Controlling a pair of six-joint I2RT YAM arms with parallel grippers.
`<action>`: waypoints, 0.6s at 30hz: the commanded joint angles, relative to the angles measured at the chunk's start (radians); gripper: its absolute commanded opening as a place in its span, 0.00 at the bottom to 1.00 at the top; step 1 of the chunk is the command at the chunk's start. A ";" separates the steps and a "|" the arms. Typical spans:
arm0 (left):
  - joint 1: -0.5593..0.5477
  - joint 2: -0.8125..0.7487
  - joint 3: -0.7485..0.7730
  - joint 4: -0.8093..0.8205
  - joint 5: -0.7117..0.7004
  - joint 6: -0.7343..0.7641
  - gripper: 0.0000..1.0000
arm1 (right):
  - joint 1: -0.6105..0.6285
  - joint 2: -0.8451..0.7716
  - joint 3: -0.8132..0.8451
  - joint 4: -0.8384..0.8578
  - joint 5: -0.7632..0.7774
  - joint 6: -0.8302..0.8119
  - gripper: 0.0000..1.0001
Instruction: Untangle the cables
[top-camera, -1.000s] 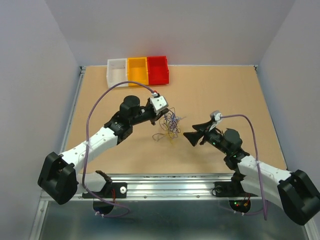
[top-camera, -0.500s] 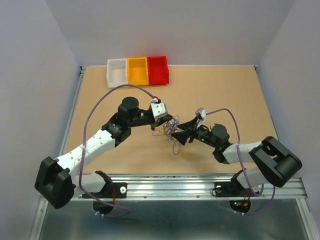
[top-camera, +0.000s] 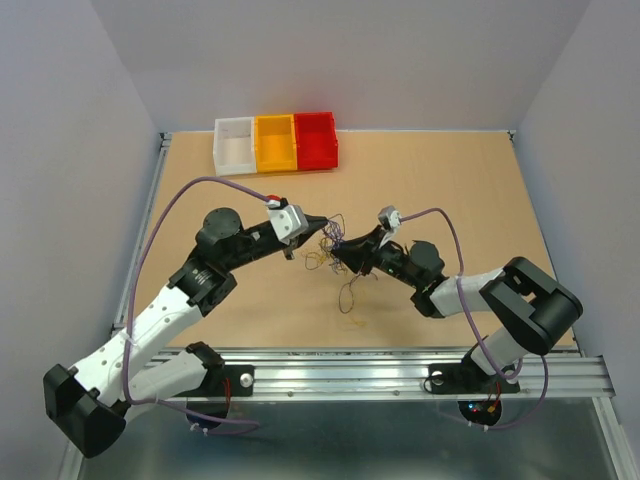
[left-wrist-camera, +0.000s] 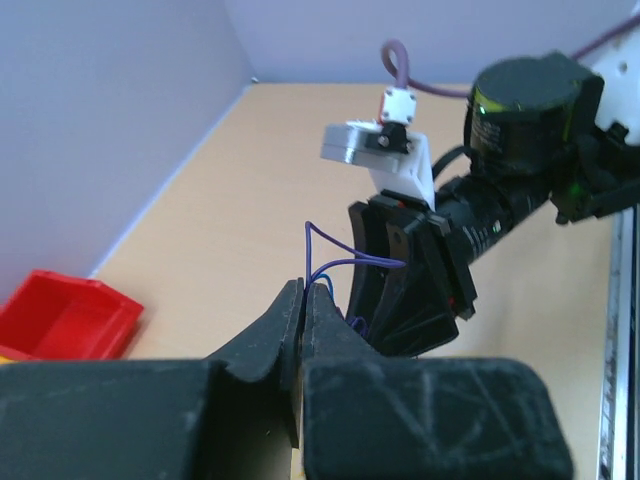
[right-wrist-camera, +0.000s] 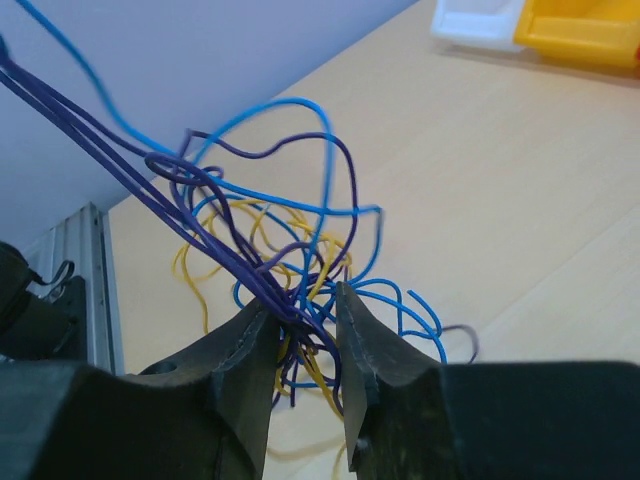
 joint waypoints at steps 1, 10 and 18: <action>-0.007 -0.064 0.126 0.132 -0.123 -0.063 0.05 | 0.006 0.009 0.063 -0.049 0.101 -0.026 0.32; -0.007 0.015 0.520 0.015 -0.264 -0.069 0.05 | 0.006 0.027 0.098 -0.151 0.156 -0.041 0.32; -0.005 0.055 0.655 0.018 -0.429 -0.100 0.05 | 0.006 0.029 0.135 -0.283 0.294 -0.034 0.27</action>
